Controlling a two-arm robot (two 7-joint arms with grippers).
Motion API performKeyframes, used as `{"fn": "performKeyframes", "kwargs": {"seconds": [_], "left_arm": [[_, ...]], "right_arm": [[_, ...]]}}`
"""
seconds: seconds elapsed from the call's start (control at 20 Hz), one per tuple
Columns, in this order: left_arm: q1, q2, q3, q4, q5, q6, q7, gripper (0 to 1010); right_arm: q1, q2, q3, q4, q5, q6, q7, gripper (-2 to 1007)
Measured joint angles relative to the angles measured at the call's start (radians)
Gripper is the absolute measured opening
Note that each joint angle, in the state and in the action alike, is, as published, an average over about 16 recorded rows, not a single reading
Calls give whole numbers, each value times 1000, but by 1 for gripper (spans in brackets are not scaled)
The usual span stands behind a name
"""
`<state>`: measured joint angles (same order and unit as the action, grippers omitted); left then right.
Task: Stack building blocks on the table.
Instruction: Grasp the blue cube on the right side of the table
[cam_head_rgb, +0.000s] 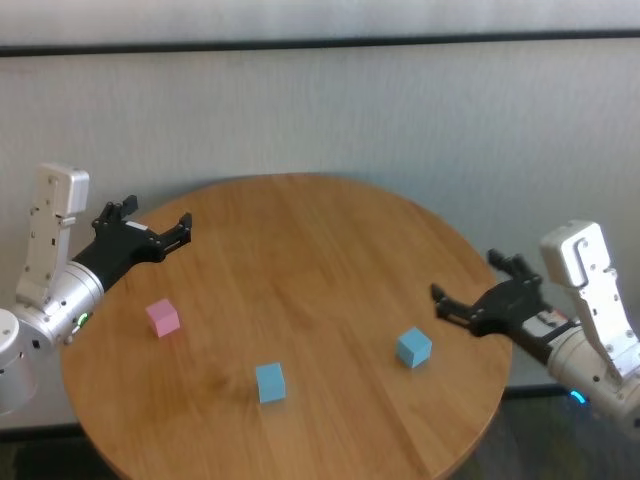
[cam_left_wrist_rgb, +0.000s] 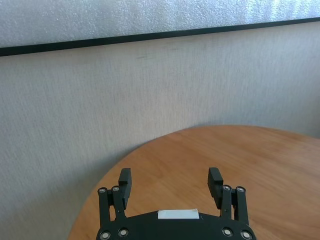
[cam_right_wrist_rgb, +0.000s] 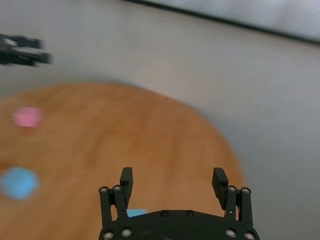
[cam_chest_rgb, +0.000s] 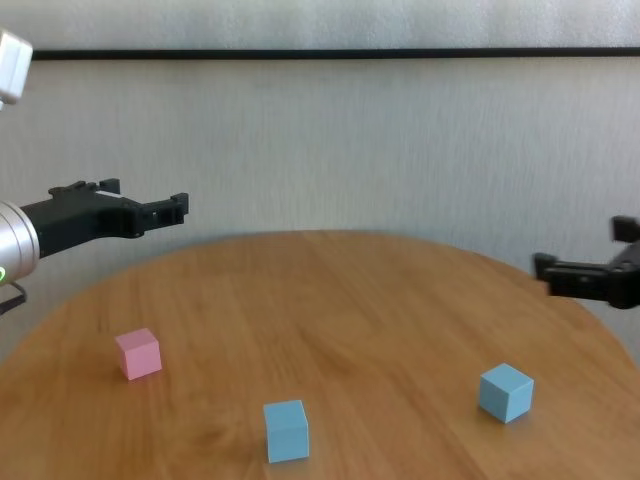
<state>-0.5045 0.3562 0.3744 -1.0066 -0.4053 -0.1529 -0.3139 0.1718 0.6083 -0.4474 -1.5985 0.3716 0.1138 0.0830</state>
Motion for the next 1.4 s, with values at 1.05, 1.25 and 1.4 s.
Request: {"fn": "performKeyframes", "kwargs": {"seconds": [1.05,1.25,1.4], "left_arm": [[-4,2,7,4,-2,-3,-8,1000],[-4,2,7,5,-2,-3,-8,1000],[-4,2,7,5,-2,-3,-8,1000]], "right_arm": [[85,-62,-80,-7,-17,421,58,1001],[101,-81,-81,38,-28,425,66,1001],[115,-96,-82,71,-34,422,74,1001]]}}
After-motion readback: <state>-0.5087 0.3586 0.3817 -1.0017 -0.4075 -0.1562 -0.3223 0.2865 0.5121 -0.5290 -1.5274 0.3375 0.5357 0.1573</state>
